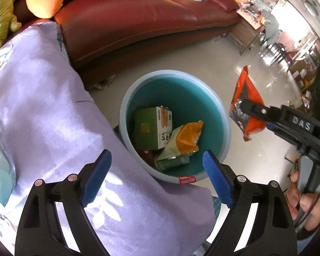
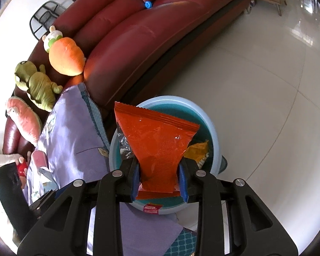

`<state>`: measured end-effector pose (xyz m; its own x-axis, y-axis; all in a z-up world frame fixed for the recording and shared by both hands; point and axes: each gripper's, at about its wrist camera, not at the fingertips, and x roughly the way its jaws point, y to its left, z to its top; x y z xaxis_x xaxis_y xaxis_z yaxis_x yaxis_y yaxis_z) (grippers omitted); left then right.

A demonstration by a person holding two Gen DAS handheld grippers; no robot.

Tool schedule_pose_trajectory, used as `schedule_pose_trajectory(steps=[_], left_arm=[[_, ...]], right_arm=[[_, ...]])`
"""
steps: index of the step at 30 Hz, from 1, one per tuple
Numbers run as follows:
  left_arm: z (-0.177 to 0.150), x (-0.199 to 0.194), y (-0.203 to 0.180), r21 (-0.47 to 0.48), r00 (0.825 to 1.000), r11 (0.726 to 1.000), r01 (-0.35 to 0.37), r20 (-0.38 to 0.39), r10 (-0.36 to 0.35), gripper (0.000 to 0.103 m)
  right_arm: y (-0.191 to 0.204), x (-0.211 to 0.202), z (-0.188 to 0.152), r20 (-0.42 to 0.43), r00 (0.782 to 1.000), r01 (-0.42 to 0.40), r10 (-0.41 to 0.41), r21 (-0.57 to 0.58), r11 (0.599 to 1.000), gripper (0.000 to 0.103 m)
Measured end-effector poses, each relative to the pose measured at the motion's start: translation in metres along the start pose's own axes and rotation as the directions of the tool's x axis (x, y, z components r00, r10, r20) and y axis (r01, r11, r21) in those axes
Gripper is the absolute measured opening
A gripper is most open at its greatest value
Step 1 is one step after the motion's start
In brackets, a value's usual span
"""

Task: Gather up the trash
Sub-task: 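Open the right tool over the teal bin to drop the red snack bag, then move both tools back over the table toward the clear plastic bag and blue snack bag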

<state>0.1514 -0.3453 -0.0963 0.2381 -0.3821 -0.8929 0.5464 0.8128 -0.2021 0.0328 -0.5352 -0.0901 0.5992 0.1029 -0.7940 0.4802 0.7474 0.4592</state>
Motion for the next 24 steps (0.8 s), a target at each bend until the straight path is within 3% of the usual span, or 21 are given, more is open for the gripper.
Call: schedule_pose_trajectory(steps=[2, 5, 24], left_arm=[[-0.002, -0.003, 0.003, -0.002, 1.000, 1.000, 0.001, 0.004, -0.001, 0.089], [-0.005, -0.006, 0.010, -0.013, 1.000, 1.000, -0.001, 0.007, 0.001, 0.090], [-0.024, -0.036, 0.036, -0.076, 0.999, 0.996, 0.037, 0.042, -0.034, 0.091]], right_arm=[[0.004, 0.005, 0.000, -0.012, 1.000, 0.003, -0.003, -0.002, 1.000, 0.055], [0.009, 0.009, 0.000, -0.020, 1.000, 0.013, -0.013, -0.009, 1.000, 0.061], [0.040, 0.001, -0.023, -0.063, 0.996, 0.060, -0.063, -0.046, 0.997, 0.075]])
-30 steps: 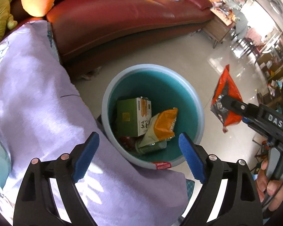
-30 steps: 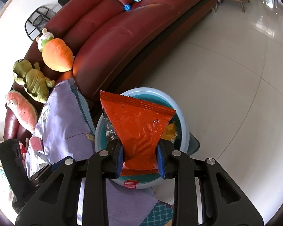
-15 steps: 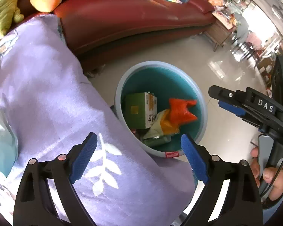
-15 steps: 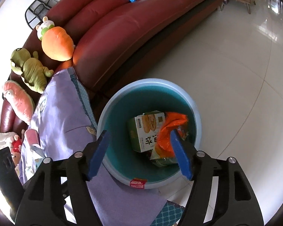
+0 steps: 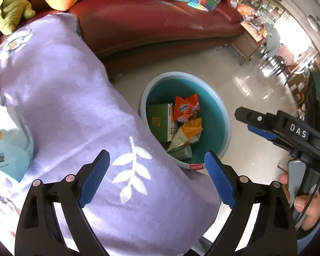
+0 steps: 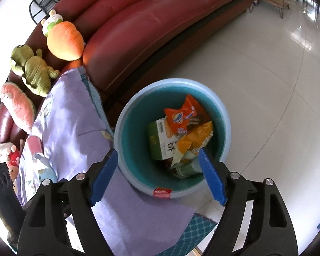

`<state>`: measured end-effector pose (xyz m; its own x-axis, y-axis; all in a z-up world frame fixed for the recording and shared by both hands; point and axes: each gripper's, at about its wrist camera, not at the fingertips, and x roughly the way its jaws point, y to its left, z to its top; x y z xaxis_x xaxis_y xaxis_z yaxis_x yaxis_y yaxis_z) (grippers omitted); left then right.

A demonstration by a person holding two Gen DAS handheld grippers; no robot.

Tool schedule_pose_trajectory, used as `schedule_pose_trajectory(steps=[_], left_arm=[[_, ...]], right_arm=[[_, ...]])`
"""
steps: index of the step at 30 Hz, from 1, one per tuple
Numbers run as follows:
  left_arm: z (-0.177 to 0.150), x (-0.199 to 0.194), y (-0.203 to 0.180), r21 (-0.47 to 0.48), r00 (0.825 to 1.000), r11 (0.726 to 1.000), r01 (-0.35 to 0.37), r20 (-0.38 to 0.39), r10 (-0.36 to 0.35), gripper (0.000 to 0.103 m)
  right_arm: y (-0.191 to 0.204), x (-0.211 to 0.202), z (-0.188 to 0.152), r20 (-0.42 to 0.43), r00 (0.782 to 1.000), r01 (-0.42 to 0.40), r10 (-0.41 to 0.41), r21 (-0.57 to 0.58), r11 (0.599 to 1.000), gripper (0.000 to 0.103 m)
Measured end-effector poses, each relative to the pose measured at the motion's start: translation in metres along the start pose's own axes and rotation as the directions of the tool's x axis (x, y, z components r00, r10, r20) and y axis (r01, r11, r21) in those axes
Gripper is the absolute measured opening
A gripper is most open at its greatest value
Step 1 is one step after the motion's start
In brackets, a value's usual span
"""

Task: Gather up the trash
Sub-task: 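Move both tools back over the table toward the clear plastic bag and blue snack bag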

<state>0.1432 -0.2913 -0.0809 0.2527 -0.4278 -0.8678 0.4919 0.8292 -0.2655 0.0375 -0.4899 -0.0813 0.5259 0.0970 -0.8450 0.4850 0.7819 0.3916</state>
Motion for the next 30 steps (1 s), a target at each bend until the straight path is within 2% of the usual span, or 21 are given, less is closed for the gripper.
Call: schedule_pose_trajectory(steps=[10, 21, 25, 30], left_arm=[[-0.025, -0.048, 0.035, -0.058, 0.998, 0.998, -0.019, 0.066, 0.022, 0.091], [-0.058, -0.105, 0.099, -0.199, 0.988, 0.979, -0.047, 0.136, 0.075, 0.091], [-0.072, -0.126, 0.130, -0.282, 0.981, 0.958, -0.062, 0.158, 0.110, 0.091], [-0.093, -0.154, 0.175, -0.410, 0.968, 0.908, -0.082, 0.183, 0.171, 0.091]], right_arm=[[0.044, -0.012, -0.022, -0.009, 1.000, -0.026, 0.026, -0.059, 0.998, 0.075], [0.117, -0.023, -0.053, -0.029, 0.998, -0.059, 0.054, -0.185, 0.981, 0.075], [0.143, -0.025, -0.064, -0.041, 0.998, -0.064, 0.056, -0.232, 0.971, 0.075], [0.177, -0.026, -0.081, -0.065, 0.996, -0.075, 0.058, -0.301, 0.951, 0.075]])
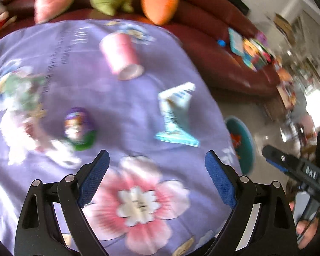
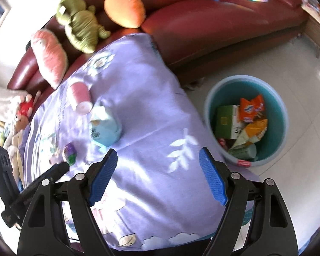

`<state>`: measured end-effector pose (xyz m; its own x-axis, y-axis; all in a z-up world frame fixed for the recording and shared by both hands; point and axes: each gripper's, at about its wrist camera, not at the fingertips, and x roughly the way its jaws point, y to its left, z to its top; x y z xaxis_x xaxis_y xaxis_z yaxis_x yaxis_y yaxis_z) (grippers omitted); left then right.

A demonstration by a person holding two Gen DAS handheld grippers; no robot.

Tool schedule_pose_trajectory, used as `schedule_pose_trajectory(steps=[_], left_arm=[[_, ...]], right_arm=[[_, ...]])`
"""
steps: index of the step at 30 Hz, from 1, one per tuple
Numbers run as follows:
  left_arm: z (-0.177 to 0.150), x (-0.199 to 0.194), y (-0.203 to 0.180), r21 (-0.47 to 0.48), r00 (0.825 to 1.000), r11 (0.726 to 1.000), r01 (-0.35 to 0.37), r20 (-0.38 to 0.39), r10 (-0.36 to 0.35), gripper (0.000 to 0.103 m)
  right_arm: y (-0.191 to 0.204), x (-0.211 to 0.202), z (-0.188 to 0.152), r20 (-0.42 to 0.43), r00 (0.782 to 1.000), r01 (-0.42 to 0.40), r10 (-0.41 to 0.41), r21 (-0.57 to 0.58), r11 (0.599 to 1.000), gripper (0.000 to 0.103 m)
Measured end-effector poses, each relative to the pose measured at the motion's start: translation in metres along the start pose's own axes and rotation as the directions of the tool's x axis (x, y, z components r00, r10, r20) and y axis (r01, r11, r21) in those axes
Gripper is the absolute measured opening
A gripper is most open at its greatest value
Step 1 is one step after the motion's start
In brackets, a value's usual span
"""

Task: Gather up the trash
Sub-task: 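Move both tools back over the table toward the clear plastic bag and blue snack bag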

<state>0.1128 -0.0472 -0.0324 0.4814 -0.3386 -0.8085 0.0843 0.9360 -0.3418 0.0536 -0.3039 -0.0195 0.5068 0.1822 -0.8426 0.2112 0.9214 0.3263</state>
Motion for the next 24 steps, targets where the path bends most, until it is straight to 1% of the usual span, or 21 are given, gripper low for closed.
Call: schedule_pose_trajectory(steps=[4, 7, 10, 11, 13, 15, 17, 19, 21, 24], left_arm=[[-0.002, -0.020, 0.039, -0.098, 0.998, 0.994, -0.044, 0.038, 0.048, 0.091], [-0.006, -0.035, 0.069, -0.164, 0.991, 0.982, -0.098, 0.070, 0.111, 0.091], [-0.010, -0.048, 0.099, -0.229, 0.980, 0.961, -0.154, 0.087, 0.177, 0.091], [-0.011, -0.051, 0.108, -0.246, 0.974, 0.952, -0.182, 0.088, 0.209, 0.091], [-0.012, -0.052, 0.125, -0.284, 0.962, 0.932, -0.226, 0.083, 0.259, 0.091], [-0.015, -0.050, 0.139, -0.315, 0.954, 0.915, -0.254, 0.076, 0.291, 0.091], [-0.016, -0.048, 0.151, -0.337, 0.949, 0.902, -0.269, 0.067, 0.308, 0.091], [-0.017, -0.043, 0.160, -0.358, 0.950, 0.894, -0.268, 0.053, 0.306, 0.091], [-0.018, -0.039, 0.163, -0.370, 0.952, 0.890, -0.265, 0.047, 0.303, 0.091], [-0.016, -0.034, 0.165, -0.374, 0.956, 0.892, -0.252, 0.047, 0.289, 0.091]], right_arm=[[0.031, 0.004, -0.006, -0.022, 1.000, -0.006, 0.005, -0.057, 0.998, 0.075], [0.050, 0.004, -0.010, -0.033, 0.999, -0.011, 0.008, -0.089, 0.996, 0.075], [0.069, 0.004, -0.014, -0.037, 0.999, -0.013, 0.008, -0.127, 0.992, 0.075], [0.077, 0.005, -0.016, -0.040, 0.999, -0.013, 0.008, -0.140, 0.990, 0.075], [0.085, 0.007, -0.019, -0.046, 0.999, -0.012, 0.005, -0.153, 0.988, 0.075], [0.093, 0.010, -0.021, -0.058, 0.998, -0.010, 0.000, -0.165, 0.986, 0.075], [0.103, 0.013, -0.023, -0.068, 0.998, -0.007, -0.005, -0.178, 0.984, 0.075], [0.110, 0.015, -0.025, -0.073, 0.997, -0.001, -0.013, -0.189, 0.982, 0.075], [0.115, 0.017, -0.025, -0.074, 0.997, 0.005, -0.020, -0.196, 0.981, 0.075], [0.121, 0.020, -0.026, -0.077, 0.996, 0.017, -0.033, -0.204, 0.979, 0.075]])
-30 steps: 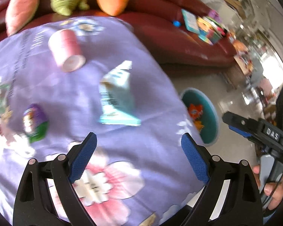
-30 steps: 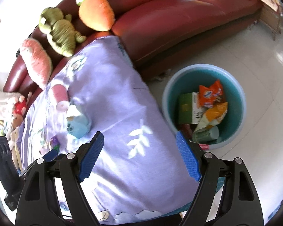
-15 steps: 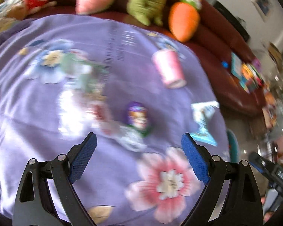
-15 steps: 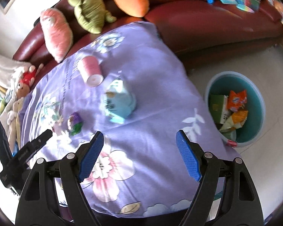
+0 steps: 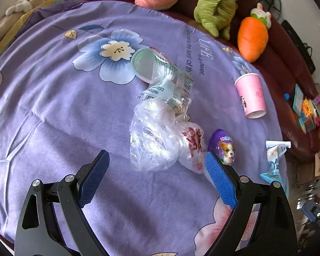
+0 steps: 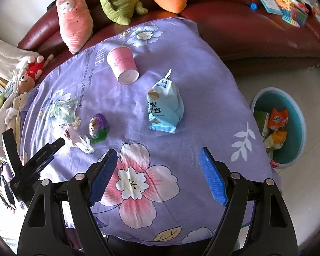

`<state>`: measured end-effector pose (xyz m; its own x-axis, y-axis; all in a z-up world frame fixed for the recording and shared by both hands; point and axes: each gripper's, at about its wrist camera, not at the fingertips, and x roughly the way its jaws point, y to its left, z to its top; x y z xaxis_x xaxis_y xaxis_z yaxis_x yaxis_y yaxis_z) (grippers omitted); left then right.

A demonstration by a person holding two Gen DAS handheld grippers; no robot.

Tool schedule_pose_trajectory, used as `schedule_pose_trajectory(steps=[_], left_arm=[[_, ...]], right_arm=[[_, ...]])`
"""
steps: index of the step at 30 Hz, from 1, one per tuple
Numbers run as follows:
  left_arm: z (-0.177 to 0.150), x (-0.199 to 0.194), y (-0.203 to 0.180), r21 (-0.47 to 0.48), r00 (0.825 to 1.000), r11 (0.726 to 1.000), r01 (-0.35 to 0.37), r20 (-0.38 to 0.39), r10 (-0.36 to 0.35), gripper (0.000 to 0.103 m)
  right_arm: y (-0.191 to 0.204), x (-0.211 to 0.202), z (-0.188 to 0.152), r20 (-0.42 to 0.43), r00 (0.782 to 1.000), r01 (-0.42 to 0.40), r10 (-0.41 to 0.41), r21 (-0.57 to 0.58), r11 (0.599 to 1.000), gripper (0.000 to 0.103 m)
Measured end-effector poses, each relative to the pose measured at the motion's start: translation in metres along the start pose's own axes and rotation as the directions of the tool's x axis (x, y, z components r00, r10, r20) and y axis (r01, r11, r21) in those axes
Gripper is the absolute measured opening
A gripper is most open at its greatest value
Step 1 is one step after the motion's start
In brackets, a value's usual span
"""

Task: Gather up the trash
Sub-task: 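Move both tools back over the table toward the clear plastic bag and blue snack bag, then grasp the clear plastic bag with the left tool while right tool grasps the light blue snack bag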

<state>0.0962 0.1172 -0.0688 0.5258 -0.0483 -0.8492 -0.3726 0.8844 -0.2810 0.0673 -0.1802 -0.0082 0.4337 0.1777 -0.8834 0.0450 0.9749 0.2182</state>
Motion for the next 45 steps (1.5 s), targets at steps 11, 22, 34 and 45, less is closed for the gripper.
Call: schedule_pose_trajectory(steps=[11, 22, 34, 45], left_arm=[[0.001, 0.026, -0.005, 0.014, 0.999, 1.000, 0.004, -0.053, -0.003, 0.091], [-0.002, 0.030, -0.009, 0.071, 1.000, 0.997, -0.008, -0.028, 0.010, 0.048], [-0.005, 0.017, 0.002, 0.056, 0.995, 0.995, 0.080, -0.056, -0.077, 0.027], [-0.002, 0.011, 0.010, 0.015, 0.994, 0.995, 0.102, -0.042, -0.101, 0.027]], right_arm=[[0.006, 0.018, 0.004, -0.026, 0.999, 0.022, -0.021, 0.008, 1.000, 0.075], [0.000, 0.037, 0.017, -0.038, 0.999, -0.007, 0.009, 0.046, 0.999, 0.075], [-0.001, 0.078, 0.055, -0.073, 0.997, -0.004, 0.006, 0.033, 0.999, 0.075], [-0.008, 0.134, 0.066, -0.143, 0.990, 0.017, -0.012, 0.032, 0.999, 0.075]])
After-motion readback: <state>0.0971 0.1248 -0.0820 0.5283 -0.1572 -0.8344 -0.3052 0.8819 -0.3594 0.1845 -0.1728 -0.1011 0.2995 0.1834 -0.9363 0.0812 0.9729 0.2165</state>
